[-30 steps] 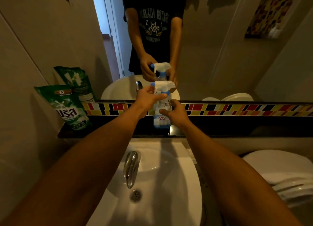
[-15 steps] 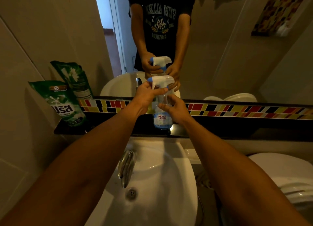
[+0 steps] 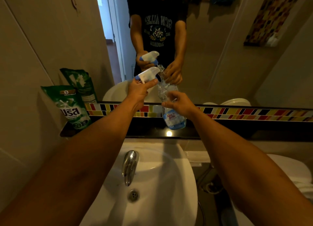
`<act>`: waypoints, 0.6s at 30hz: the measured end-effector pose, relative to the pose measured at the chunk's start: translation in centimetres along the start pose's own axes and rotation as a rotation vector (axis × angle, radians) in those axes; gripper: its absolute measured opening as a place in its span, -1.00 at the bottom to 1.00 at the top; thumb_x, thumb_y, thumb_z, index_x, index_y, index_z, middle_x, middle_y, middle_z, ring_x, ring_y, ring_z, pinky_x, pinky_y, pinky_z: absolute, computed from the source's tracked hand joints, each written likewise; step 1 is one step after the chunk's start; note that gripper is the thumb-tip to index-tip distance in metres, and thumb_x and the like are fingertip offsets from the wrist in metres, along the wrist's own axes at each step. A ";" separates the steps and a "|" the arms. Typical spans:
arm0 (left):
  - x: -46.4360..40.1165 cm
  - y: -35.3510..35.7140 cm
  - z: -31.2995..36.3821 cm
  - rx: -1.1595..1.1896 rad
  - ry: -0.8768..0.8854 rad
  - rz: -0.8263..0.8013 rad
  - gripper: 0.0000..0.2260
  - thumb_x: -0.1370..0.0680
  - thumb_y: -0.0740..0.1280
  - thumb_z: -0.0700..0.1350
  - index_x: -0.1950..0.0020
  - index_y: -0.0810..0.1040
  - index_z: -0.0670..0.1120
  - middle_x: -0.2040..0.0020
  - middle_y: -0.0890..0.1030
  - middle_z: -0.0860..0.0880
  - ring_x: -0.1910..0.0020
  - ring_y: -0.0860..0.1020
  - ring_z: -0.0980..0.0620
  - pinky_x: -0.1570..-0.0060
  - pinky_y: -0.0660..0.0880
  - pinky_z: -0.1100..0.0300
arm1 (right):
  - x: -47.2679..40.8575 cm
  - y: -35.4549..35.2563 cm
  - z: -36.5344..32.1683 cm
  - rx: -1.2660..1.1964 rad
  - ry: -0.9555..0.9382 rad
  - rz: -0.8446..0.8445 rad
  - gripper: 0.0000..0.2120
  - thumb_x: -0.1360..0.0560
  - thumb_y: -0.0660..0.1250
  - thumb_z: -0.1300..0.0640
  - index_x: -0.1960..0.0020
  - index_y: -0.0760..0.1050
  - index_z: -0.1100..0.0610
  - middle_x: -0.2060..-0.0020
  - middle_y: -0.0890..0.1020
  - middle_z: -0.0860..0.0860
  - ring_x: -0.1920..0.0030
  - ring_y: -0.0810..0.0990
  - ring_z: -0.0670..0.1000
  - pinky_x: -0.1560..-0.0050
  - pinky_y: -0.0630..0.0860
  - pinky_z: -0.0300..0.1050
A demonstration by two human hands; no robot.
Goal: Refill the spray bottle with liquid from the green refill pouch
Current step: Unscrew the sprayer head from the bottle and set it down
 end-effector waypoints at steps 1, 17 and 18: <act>0.0 -0.3 0.3 0.018 0.003 0.007 -0.55 -0.38 0.59 -0.24 -0.20 0.53 -0.03 -0.17 0.65 -0.15 -0.19 0.61 -0.16 -0.19 0.55 -0.04 | 0.0 -0.1 0.1 0.010 0.003 0.002 -0.52 -0.55 0.48 0.21 -0.43 0.47 0.22 0.02 0.56 -0.15 0.05 0.56 -0.16 0.14 0.47 -0.40; 0.2 -4.2 4.5 0.062 -0.034 0.104 -0.44 -0.30 0.65 -0.09 -0.22 0.50 0.06 -0.18 0.67 -0.06 -0.05 0.64 0.05 0.14 0.52 0.14 | 2.7 -0.3 0.3 0.082 0.084 0.054 -0.55 -0.52 0.51 0.13 -0.37 0.52 0.19 -0.14 0.62 0.10 -0.16 0.62 0.13 -0.25 0.58 0.15; 0.2 -4.3 4.7 0.069 -0.030 0.108 -0.48 -0.33 0.64 -0.10 -0.20 0.51 0.06 -0.17 0.66 -0.06 -0.03 0.63 0.06 0.14 0.51 0.14 | 2.8 -0.3 0.3 0.079 0.088 0.055 -0.55 -0.52 0.51 0.14 -0.37 0.52 0.18 -0.15 0.63 0.09 -0.17 0.62 0.13 -0.25 0.57 0.15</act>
Point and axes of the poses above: each hand's wrist, its own x-axis away from the middle knuckle, its own y-axis out of the palm, z = x × y, the point moved 4 cm from there along -x, towards the middle knuckle
